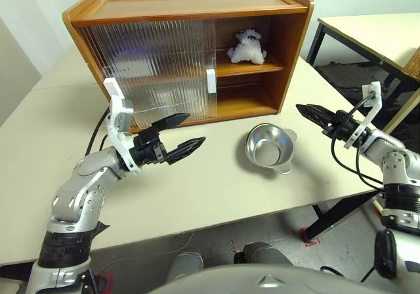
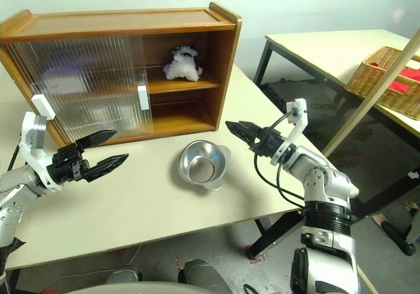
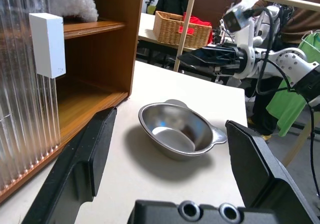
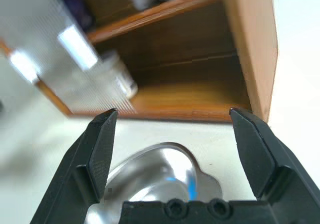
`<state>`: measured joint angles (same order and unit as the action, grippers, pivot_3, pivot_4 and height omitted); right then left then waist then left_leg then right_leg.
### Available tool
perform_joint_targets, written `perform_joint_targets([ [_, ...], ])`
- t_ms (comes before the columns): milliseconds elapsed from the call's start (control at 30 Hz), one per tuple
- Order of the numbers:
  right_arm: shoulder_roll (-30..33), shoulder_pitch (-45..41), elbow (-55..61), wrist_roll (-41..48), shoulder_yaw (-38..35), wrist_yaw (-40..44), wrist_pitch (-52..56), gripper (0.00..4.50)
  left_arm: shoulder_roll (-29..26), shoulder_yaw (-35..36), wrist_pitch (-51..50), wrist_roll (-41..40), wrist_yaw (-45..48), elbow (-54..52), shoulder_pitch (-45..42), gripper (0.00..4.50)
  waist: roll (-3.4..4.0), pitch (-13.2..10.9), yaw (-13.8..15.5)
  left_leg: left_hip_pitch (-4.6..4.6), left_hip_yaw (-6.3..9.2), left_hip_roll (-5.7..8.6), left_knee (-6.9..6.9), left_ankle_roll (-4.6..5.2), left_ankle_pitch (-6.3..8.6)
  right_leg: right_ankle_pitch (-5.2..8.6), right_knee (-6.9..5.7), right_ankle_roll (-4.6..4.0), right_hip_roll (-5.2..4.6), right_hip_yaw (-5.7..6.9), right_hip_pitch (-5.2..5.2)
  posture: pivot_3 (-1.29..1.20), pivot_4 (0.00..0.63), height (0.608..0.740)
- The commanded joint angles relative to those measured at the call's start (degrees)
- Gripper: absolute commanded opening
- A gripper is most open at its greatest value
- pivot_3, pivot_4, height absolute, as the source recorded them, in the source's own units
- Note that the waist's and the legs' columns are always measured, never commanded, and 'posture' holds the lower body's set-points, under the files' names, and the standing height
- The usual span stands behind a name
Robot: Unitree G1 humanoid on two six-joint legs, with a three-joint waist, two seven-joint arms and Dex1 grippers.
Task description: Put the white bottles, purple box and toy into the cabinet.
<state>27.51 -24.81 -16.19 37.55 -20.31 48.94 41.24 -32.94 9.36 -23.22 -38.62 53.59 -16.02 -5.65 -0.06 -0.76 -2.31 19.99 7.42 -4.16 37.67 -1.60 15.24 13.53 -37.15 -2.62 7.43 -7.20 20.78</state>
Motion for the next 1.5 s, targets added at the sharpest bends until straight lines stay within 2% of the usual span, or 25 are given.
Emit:
perform_joint_targets([
  [33,-1.6,-1.4,-2.7,5.3,-3.4,-3.2,6.8,4.47,-0.7,0.2,-0.7,-0.2,-0.3,-0.8,-0.2,4.5,0.04,0.0,0.1,-0.01,0.0,0.0,-0.01,0.01,0.0,0.06,0.0,-0.01,0.0,0.0,0.14,-0.02,0.015,0.74],
  [167,-4.0,-2.6,-6.8,14.3,-11.2,-10.5,18.0,4.47,-1.0,0.8,-0.9,-0.4,-0.6,-1.4,0.5,4.5,0.04,0.0,0.7,0.2,-0.04,0.03,-0.15,0.01,0.02,0.36,-0.01,0.18,0.03,-0.09,0.34,-0.01,0.021,0.74],
  [333,-3.5,-2.1,-13.3,16.0,-16.6,-15.3,19.3,4.47,-1.3,1.1,-1.1,-0.6,-0.8,-1.9,0.8,4.5,0.01,0.0,1.8,0.2,-0.04,0.15,-0.22,0.37,0.27,0.53,-0.02,0.64,0.05,-0.16,0.26,0.0,0.021,0.74],
  [633,-0.2,4.0,-15.4,15.2,-15.6,-13.3,20.8,4.47,-1.9,1.3,-1.2,-1.0,-1.0,-2.1,1.1,4.5,0.01,0.0,2.4,0.1,0.02,0.77,-0.2,0.8,0.51,0.83,-0.05,1.03,-0.18,-0.23,0.08,0.0,0.022,0.74],
  [900,-0.8,7.5,-11.2,17.8,-15.1,-12.7,26.7,4.47,-1.9,0.6,-0.8,-0.7,-0.6,-1.3,0.5,4.5,0.01,0.0,2.1,0.05,0.0,0.92,0.05,0.81,0.55,1.02,-0.05,0.83,-0.31,-0.31,-0.12,-0.01,0.016,0.74],
  [1233,-1.3,7.5,-10.9,19.6,-15.5,-12.7,31.1,4.47,-1.8,0.4,-0.1,-0.1,-0.1,-0.8,0.7,4.5,0.0,0.0,1.9,0.07,0.02,0.93,0.05,0.87,0.59,1.06,-0.05,0.81,-0.31,-0.29,-0.11,0.0,0.006,0.74],
  [1500,-2.6,5.8,-13.0,18.9,-14.8,-12.4,30.7,4.47,-2.1,0.7,0.3,0.3,0.2,-1.2,1.5,4.5,0.0,0.0,2.0,0.04,0.02,0.97,0.07,0.89,0.6,1.06,-0.05,0.84,-0.3,-0.26,-0.16,0.01,0.003,0.74],
])
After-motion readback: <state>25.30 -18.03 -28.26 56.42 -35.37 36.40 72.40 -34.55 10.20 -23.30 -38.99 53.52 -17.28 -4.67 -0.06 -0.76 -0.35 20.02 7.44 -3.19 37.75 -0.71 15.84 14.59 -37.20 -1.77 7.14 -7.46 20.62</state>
